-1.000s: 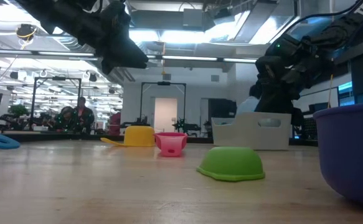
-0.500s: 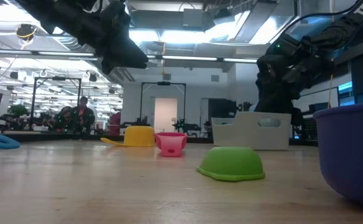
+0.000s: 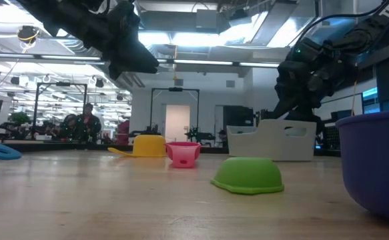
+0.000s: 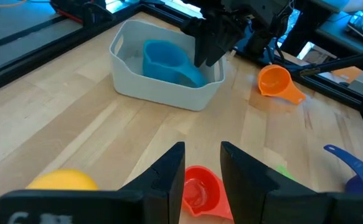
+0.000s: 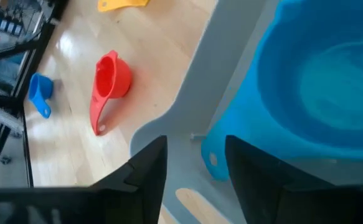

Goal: Nest measuring cups in basket
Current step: Stack the yellow measuring cup on top of the light blue measuring cup in the grey bin

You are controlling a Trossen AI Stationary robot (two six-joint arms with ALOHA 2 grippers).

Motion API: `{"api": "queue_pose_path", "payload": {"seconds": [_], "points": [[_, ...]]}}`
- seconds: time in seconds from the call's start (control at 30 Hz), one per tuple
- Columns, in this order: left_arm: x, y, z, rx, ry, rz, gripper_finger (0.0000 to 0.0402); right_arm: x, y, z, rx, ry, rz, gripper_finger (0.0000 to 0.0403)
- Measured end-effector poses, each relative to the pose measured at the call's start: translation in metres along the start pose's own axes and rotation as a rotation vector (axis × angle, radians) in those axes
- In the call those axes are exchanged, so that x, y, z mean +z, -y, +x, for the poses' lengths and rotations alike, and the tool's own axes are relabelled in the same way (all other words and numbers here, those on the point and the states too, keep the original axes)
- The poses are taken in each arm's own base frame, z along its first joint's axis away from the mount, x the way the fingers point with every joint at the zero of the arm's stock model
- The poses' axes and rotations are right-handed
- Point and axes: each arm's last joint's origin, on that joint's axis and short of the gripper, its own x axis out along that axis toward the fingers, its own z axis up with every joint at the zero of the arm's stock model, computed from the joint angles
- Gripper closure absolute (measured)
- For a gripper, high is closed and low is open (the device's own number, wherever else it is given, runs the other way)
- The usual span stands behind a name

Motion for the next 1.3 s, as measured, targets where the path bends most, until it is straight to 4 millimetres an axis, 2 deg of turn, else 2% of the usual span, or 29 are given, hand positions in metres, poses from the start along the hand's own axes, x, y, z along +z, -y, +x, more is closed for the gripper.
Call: {"api": "queue_pose_path", "payload": {"seconds": [0.33, 0.63, 0.83, 1.1, 1.3], "points": [[0.0, 0.0, 0.0, 0.0, 0.0, 0.0, 0.0307, 0.005, -0.009, -0.009, 0.038, 0.074, -0.075, 0.0234], [0.0, 0.0, 0.0, 0.003, 0.001, 0.0, 0.0307, 0.009, -0.036, -0.044, 0.187, 0.233, -0.214, 0.0234], [0.0, 0.0, 0.0, 0.006, 0.002, 0.0, 0.0307, 0.001, -0.058, -0.059, 0.279, 0.28, -0.311, 0.0234], [0.002, -0.001, 0.0, 0.038, 0.028, -0.005, 0.0307, -0.015, -0.08, -0.055, 0.352, 0.242, -0.474, 0.0234], [0.003, 0.0, 0.0, 0.006, 0.038, -0.13, 0.0307, -0.023, -0.09, -0.05, 0.318, 0.252, -0.51, 0.0234]]}}
